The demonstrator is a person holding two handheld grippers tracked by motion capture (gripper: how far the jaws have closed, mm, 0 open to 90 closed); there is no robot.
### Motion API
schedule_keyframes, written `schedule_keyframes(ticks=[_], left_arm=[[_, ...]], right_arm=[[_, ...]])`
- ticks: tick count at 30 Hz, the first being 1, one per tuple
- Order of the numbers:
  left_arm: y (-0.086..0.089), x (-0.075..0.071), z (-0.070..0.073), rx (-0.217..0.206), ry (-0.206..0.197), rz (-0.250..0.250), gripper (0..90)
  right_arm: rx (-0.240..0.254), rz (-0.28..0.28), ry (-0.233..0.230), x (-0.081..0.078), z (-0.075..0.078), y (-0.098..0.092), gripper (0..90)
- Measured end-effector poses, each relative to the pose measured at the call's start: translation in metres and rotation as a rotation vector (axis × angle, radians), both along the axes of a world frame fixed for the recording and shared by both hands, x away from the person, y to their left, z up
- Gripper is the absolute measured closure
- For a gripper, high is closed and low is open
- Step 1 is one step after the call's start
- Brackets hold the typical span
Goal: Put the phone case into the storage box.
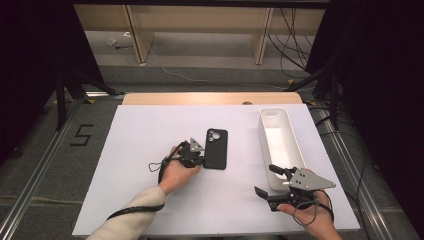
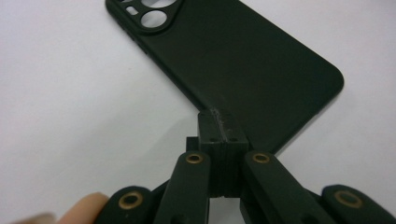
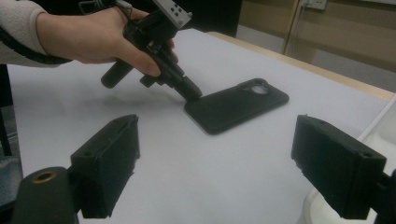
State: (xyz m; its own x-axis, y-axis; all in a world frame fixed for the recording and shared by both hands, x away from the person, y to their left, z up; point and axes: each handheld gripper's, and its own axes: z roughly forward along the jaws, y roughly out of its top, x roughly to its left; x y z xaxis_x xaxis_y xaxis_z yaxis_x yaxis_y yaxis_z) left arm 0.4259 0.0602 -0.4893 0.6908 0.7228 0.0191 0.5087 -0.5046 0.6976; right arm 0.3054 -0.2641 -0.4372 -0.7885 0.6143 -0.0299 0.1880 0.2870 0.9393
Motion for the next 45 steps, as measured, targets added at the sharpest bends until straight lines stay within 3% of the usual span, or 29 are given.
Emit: schedule_keyframes(ticks=[10,26,41,45], left_arm=[[-0.02,-0.002,0.0,-0.028,0.011,-0.03,89.9],[-0.042,-0.001,-0.003,-0.048,-0.011,-0.039,89.9],[-0.049,-0.001,-0.004,-0.062,-0.023,-0.034,89.8],[-0.045,-0.005,0.002,-0.079,-0.027,-0.05,88.9]], right_arm=[[0.001,0.001,-0.001,0.001,-0.001,0.0,16.5],[-0.005,0.001,0.001,0.001,-0.001,0.001,16.5],[-0.005,-0.001,0.003,0.001,-0.002,0.0,16.5],[-0.005,-0.004,0.006,0.001,-0.001,0.0,16.5]])
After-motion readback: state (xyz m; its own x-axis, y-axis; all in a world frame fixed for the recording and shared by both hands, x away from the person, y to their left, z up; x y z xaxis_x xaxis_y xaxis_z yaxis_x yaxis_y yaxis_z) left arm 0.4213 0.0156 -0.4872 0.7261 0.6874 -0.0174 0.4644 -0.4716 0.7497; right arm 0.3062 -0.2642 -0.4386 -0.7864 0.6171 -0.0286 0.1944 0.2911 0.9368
